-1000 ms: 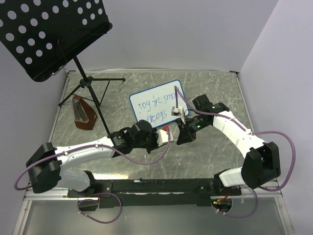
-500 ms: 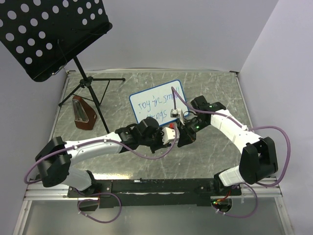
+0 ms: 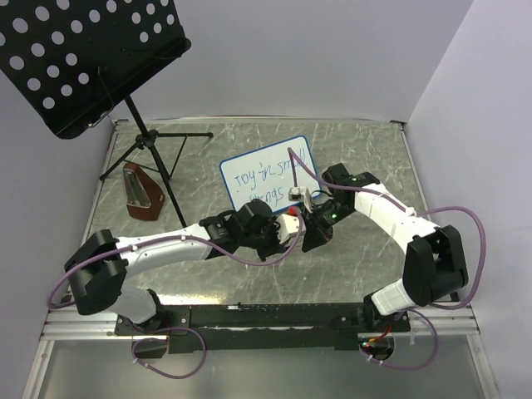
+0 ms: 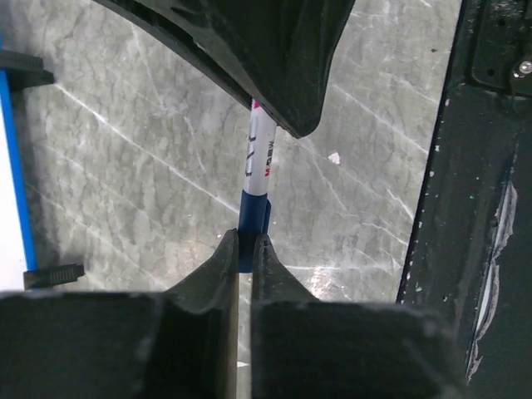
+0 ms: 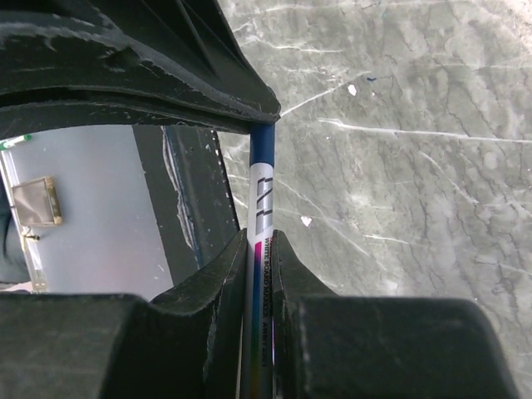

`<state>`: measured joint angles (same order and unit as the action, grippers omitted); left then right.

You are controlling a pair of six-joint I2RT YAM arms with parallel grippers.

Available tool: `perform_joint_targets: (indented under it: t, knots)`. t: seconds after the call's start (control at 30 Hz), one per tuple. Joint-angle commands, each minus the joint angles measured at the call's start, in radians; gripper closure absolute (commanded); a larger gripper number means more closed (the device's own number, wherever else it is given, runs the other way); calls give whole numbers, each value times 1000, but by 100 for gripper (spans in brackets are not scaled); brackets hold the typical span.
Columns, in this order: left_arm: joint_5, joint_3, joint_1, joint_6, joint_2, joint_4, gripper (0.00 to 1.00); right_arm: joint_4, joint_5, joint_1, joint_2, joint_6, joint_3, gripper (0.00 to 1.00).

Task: Write a sentence on the whiteboard
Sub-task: Insert the whiteboard marker without the cap into the pen cap, then put down the whiteboard marker at the center of the board, then reset both arms

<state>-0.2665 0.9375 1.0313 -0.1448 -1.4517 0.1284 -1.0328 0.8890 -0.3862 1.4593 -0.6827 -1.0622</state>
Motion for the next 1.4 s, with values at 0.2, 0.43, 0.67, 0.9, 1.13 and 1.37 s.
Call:
perform_joint_targets:
  t: [0.2, 0.43, 0.67, 0.9, 1.13, 1.37]
  knots:
    - [125, -182, -8, 138, 390, -294, 33, 96, -10, 1, 124, 41, -1, 95]
    - [263, -394, -22, 390, 681, -337, 0, 140, -100, 29, 203, 107, -1, 69]
    - [414, -488, -28, 542, 904, -290, 3, 175, -223, 50, 268, 158, -7, 48]
    - [487, -459, -33, 666, 935, -178, 3, 223, -286, 151, 112, 178, -10, 30]
    - [422, -327, -175, 709, 846, -66, 3, 428, -401, 242, -360, 256, 65, 10]
    - [355, -161, -333, 657, 791, 14, 3, 489, -694, 306, -613, 569, 21, 0]
